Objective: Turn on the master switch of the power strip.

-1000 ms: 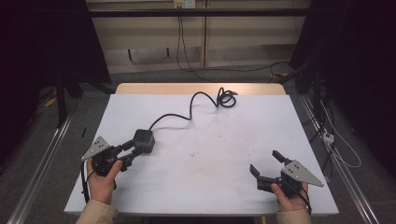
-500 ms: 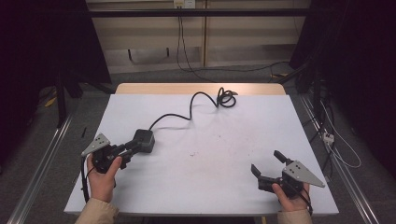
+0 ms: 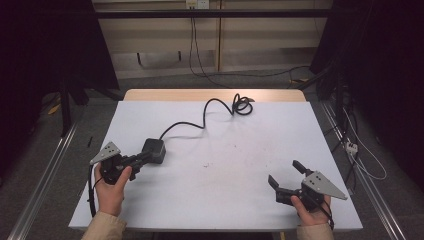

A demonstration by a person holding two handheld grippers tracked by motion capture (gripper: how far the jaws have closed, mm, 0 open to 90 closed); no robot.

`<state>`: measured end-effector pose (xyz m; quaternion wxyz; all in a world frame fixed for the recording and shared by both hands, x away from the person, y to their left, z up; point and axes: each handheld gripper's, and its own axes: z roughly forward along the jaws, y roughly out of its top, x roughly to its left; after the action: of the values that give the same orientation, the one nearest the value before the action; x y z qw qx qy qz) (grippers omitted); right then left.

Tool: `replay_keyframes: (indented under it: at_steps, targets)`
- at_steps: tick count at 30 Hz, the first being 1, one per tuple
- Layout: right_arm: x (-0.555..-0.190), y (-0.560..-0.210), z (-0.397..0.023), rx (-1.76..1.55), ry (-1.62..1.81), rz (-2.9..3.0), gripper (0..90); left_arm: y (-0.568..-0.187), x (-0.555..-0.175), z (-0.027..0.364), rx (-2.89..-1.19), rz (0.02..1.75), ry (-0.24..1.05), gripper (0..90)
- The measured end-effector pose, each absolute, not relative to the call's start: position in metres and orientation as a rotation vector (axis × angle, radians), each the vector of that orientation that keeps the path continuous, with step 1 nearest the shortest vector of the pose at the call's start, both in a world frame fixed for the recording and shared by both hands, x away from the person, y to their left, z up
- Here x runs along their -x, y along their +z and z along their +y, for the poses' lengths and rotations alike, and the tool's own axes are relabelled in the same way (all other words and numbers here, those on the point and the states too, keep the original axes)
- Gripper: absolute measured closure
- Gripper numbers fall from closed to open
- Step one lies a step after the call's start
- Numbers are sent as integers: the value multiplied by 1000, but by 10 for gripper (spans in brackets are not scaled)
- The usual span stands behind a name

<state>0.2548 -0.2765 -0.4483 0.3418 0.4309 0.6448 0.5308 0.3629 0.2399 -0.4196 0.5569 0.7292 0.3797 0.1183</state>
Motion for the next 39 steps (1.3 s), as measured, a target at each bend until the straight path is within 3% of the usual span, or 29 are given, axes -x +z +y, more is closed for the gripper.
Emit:
replay_keyframes:
  at_steps: [27, 39]
  targets:
    - [-255, -447, -278, -1113, 1387, 1681, 33, -415, -376, 241, -1743, 906, 251, 898]
    - [-256, -446, -276, -1105, 1386, 1682, 32, -412, -381, 239, -1758, 902, 247, 900]
